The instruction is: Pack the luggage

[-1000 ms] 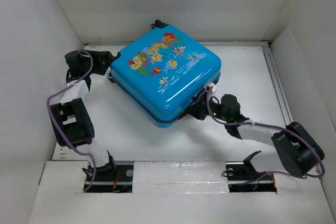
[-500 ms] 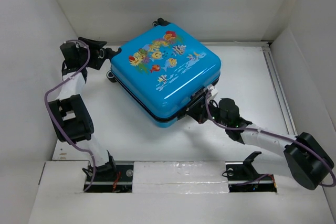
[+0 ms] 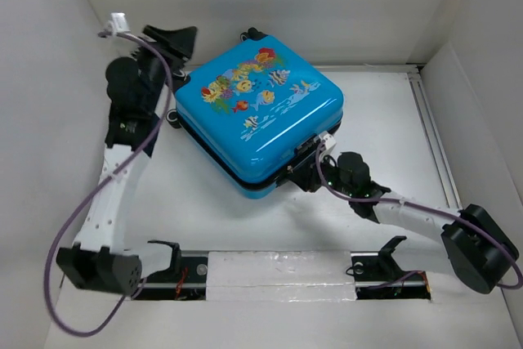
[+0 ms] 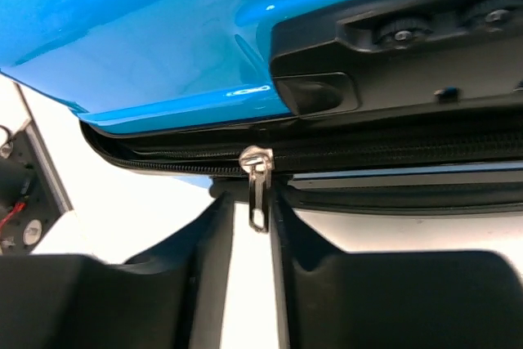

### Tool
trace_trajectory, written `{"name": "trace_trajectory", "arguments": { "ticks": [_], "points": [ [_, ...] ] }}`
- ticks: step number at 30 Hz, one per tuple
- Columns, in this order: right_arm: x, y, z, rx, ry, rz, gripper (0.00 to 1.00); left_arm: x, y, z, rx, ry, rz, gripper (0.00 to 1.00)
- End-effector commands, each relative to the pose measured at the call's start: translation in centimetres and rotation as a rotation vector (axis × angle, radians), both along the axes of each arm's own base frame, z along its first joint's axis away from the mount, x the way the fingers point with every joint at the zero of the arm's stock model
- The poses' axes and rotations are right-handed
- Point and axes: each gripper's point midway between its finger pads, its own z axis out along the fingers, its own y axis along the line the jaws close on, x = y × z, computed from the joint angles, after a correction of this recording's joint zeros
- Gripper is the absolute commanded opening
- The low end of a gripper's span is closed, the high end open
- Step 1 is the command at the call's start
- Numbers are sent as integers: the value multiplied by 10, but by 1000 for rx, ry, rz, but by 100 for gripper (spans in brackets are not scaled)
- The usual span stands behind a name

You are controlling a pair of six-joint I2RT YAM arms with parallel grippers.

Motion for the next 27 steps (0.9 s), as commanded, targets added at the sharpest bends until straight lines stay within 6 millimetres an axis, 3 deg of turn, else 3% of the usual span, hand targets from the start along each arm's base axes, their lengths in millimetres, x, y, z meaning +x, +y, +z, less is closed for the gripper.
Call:
{"name": "trace_trajectory", "arguments": {
  "ticks": [1,2,4,5,6,7,8,9,10,13,14,15,16,20,22,23,25,27],
  "points": [
    [3,15,17,11,-39,43,32,-27,-54,-4,82,-55,-62,40],
    [3,15,17,11,-39,43,33,-30,-67,-30,78,-5,-100,35],
    [4,21,25,43,-62,49,36,-47,-87,-46,69,-8,-159,25],
    [5,22,22,40,-57,49,36,-71,-95,-44,55,-38,-183,22],
    [5,22,19,34,-50,49,36,-77,-97,-85,86,28,-182,18],
    [8,24,21,36,-52,49,35,-85,-95,-103,91,57,-173,16],
    [7,23,19,29,-44,49,35,-103,-84,-106,84,45,-154,11],
    [9,22,22,33,-54,34,35,-108,-80,-150,109,123,-145,9],
    [11,21,25,37,-63,24,32,-116,-74,-178,142,193,-137,8],
    [11,20,25,30,-73,26,23,-151,-57,-243,183,311,-131,0],
    [11,23,28,30,-75,25,23,-160,-56,-255,170,329,-141,0],
    [11,23,28,30,-75,25,23,-173,-51,-254,146,297,-140,0],
    [14,20,26,20,-71,4,26,-179,-48,-281,153,348,-141,0],
    [18,19,25,-7,-73,-25,31,-194,-59,-340,151,457,-225,0],
    [19,16,24,-18,-68,-43,31,-194,-70,-358,140,503,-275,0],
    [18,15,25,-18,-68,-43,31,-188,-74,-352,130,467,-287,0],
    [18,13,26,-20,-69,-52,31,-182,-78,-360,174,487,-301,0],
    [21,15,35,-13,-92,-50,26,-174,-81,-357,188,471,-303,0]
  ]
}}
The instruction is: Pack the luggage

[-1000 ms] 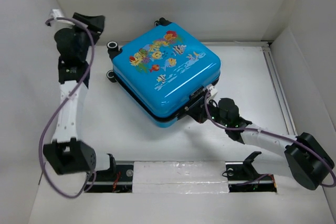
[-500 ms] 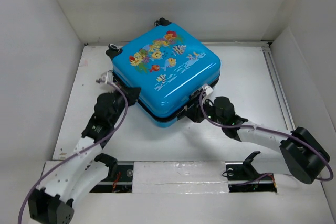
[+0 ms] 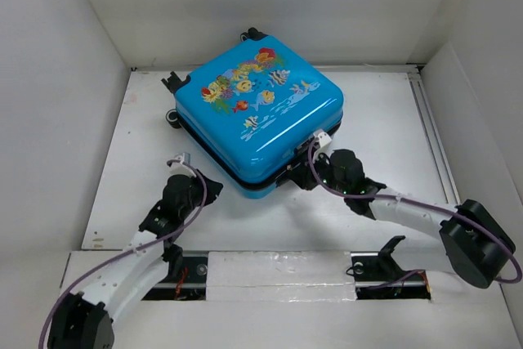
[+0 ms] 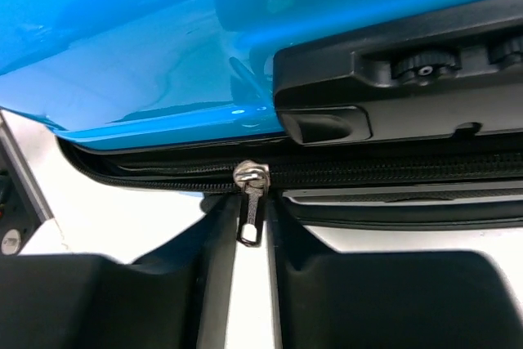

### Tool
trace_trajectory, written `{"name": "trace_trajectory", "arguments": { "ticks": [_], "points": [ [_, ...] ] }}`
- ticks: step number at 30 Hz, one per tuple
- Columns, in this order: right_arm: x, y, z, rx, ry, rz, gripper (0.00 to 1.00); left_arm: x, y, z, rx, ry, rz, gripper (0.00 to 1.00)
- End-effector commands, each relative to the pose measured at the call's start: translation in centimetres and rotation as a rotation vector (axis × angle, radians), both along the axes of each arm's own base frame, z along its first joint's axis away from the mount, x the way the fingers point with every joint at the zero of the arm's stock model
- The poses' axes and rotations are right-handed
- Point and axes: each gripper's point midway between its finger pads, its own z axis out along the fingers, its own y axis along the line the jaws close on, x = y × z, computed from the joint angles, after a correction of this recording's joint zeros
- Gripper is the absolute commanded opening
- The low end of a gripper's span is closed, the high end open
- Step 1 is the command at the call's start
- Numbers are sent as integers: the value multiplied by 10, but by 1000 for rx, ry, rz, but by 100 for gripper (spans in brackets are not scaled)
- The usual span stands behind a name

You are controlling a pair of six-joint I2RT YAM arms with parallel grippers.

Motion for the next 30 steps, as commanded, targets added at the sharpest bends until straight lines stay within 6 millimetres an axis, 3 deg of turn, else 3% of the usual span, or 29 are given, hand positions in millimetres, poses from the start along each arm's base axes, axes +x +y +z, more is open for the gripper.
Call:
{"name": "trace_trajectory", "arguments": {
  "ticks": [1,5,6,8,9,10,13,15,16,17,19,21,23,24,25,26,28,30],
  "points": [
    [13,6,37,39,-90,-20,23,19,-17,30,-36,-123,-64,0],
    [17,4,37,29,-88,-43,1,21,-30,26,-42,-137,-135,2],
    [17,4,37,29,-88,-43,0,17,-37,16,-39,-111,-168,2],
    [14,6,37,17,-88,-31,0,18,-51,22,-44,-141,-186,2],
    [12,7,34,11,-77,-21,0,10,-70,16,-19,-125,-214,2],
    [4,11,35,10,-75,2,0,13,-84,31,-14,-156,-218,2],
    [-15,18,33,-33,-73,55,0,14,-110,45,1,-183,-172,1],
    [-29,19,32,-70,-69,90,0,16,-122,51,-48,-189,-181,1],
    [-35,23,36,-71,-69,108,0,17,-128,43,-47,-168,-194,1],
    [-48,31,42,-73,-78,152,0,23,-135,52,-59,-179,-193,1],
    [-64,34,41,-97,-69,198,0,26,-145,45,-52,-155,-201,1],
    [-89,47,43,-90,-64,287,0,27,-160,58,-89,-190,-221,1],
    [-102,55,44,-83,-43,320,0,31,-171,52,-91,-170,-239,1],
    [-112,61,48,-72,-42,347,0,36,-180,64,-113,-187,-247,1],
    [-114,63,43,-81,-30,344,0,36,-187,67,-119,-192,-257,1],
    [-114,70,51,-41,-43,347,0,38,-192,63,-118,-186,-267,1],
    [-105,73,46,-45,-36,298,0,41,-205,76,-136,-215,-282,1],
    [-89,72,41,-47,-54,200,0,43,-211,73,-133,-205,-294,1]
  ]
}}
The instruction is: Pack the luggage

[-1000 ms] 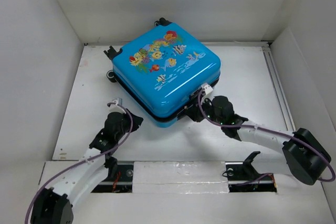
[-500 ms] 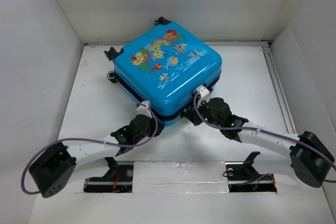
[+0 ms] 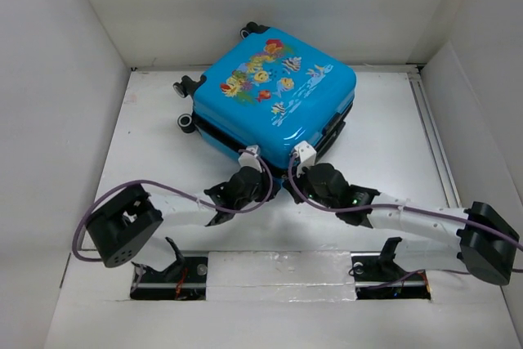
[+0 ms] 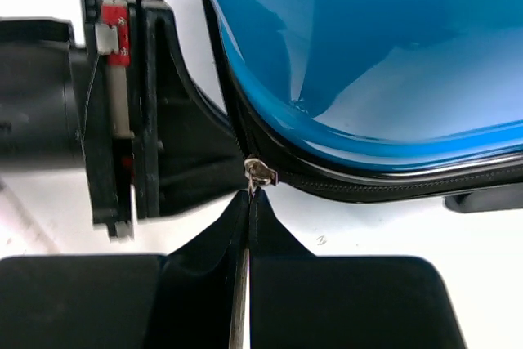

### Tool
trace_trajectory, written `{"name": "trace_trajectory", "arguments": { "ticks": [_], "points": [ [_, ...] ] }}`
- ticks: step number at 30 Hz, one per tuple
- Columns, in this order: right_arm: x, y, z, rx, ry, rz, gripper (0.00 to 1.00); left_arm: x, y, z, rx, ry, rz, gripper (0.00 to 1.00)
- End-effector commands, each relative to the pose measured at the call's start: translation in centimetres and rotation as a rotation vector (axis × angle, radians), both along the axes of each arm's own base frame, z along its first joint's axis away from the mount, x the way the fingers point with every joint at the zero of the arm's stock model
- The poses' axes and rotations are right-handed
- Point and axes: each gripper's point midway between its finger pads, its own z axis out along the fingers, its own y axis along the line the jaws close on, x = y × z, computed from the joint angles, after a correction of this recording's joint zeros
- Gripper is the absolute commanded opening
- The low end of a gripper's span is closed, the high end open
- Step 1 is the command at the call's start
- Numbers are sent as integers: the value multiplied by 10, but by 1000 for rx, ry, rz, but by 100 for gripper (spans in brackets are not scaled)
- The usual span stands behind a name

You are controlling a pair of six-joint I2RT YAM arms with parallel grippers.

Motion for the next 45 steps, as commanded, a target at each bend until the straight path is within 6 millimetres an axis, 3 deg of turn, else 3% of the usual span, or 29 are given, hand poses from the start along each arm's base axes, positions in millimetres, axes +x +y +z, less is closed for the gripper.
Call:
{"name": "trace_trajectory", "arguments": {
  "ticks": [1,3,4,5,6,7,8,9,10,11,12,13,14,16,17,19,20,21,23,25,27,28,29,30,31,32,35,40,45],
  "points": [
    [-42,50,34,179,20,173,0,46,-39,93,-226,-206,36,4],
    [-33,49,38,215,-3,118,0,47,-38,92,-211,-219,31,16],
    [-27,44,34,205,-4,92,0,48,-36,98,-220,-231,43,26],
    [-27,41,29,196,-3,83,0,43,-27,86,-194,-217,53,52],
    [-25,37,29,203,1,69,0,39,-7,89,-195,-239,99,61],
    [-21,34,29,204,0,57,0,40,-1,110,-234,-277,127,70],
    [-22,32,28,205,-1,57,0,33,17,93,-185,-271,150,77],
    [-19,30,28,205,-2,46,0,32,32,91,-159,-273,191,84],
    [-19,30,28,205,-2,46,0,35,55,109,-173,-308,294,85],
    [-18,29,28,207,2,50,0,37,73,109,-161,-309,351,87],
    [-21,31,28,210,8,67,0,36,91,97,-119,-289,391,89],
    [-22,31,28,211,11,75,0,40,104,102,-130,-292,435,93],
    [-24,34,31,221,12,90,0,51,133,115,-175,-302,543,95],
    [-25,35,33,230,10,99,0,64,160,130,-203,-312,623,97],
    [-25,36,29,221,16,99,0,78,184,140,-246,-320,681,97],
    [-26,36,29,223,19,107,0,96,203,171,-368,-366,719,97],
    [-28,35,24,220,33,103,0,105,213,179,-402,-367,736,97],
    [-31,38,27,233,34,125,0,124,235,167,-418,-308,776,97],
    [-33,36,21,228,42,133,0,147,246,193,-603,-323,766,95],
    [-36,37,21,230,47,147,0,177,260,178,-665,-244,787,95],
    [-39,36,24,242,45,161,0,196,268,191,-766,-265,772,94],
    [-39,36,24,242,45,161,0,210,276,174,-770,-224,808,94],
    [-41,37,24,244,48,169,0,222,274,191,-792,-241,782,94],
    [-40,37,27,251,43,170,0,230,277,193,-791,-234,775,94],
    [-40,38,27,251,43,170,0,243,276,178,-761,-190,778,94],
    [-40,35,22,242,45,161,0,254,274,191,-754,-199,758,95],
    [-40,35,26,251,39,162,0,272,276,177,-765,-144,761,95],
    [-41,33,22,244,44,161,0,291,273,191,-807,-182,713,95],
    [-42,36,22,252,53,166,0,303,271,174,-846,-105,727,92]
  ]
}}
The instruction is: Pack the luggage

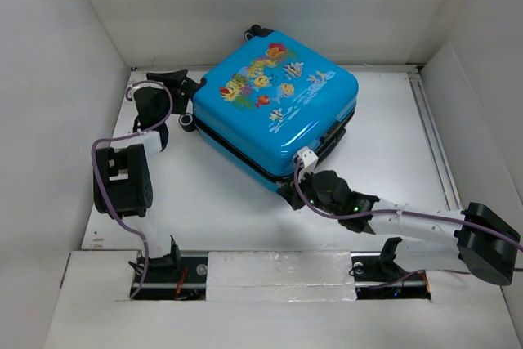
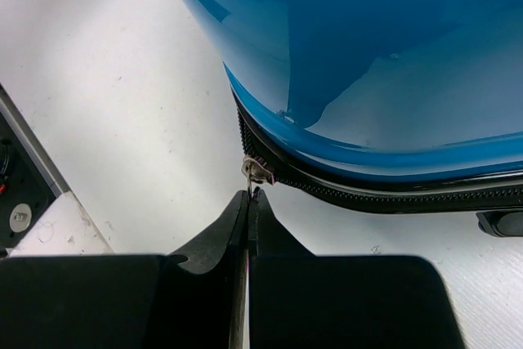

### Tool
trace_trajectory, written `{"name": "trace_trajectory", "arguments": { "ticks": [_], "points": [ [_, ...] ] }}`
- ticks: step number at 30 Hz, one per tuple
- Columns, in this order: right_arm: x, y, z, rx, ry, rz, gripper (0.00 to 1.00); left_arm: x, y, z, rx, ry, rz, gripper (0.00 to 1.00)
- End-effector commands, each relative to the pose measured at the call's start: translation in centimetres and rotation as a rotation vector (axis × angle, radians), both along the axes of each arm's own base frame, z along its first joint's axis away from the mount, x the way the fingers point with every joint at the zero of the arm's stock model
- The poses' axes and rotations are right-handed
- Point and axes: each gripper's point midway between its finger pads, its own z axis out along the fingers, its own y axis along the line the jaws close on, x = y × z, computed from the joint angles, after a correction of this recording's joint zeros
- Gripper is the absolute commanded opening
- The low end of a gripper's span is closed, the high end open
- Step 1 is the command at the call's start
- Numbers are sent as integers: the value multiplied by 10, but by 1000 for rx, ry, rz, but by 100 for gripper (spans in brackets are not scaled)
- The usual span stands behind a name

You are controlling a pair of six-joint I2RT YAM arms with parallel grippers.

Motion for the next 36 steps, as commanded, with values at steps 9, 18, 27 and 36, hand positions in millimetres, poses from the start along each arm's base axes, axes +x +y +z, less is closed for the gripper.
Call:
{"name": "trace_trajectory", "arguments": {
  "ticks": [9,18,27,36],
  "points": [
    [-25,22,22,110,13,129,0,31,-7,40,-108,-165,-60,71],
    [-13,16,33,124,-14,91,0,10,10,63,22,-238,2,0],
    [45,-36,74,229,-51,7,0,-108,6,36,89,-296,96,0],
    [91,-91,81,144,-49,-153,0,-217,-42,27,235,-344,22,0]
  ]
}}
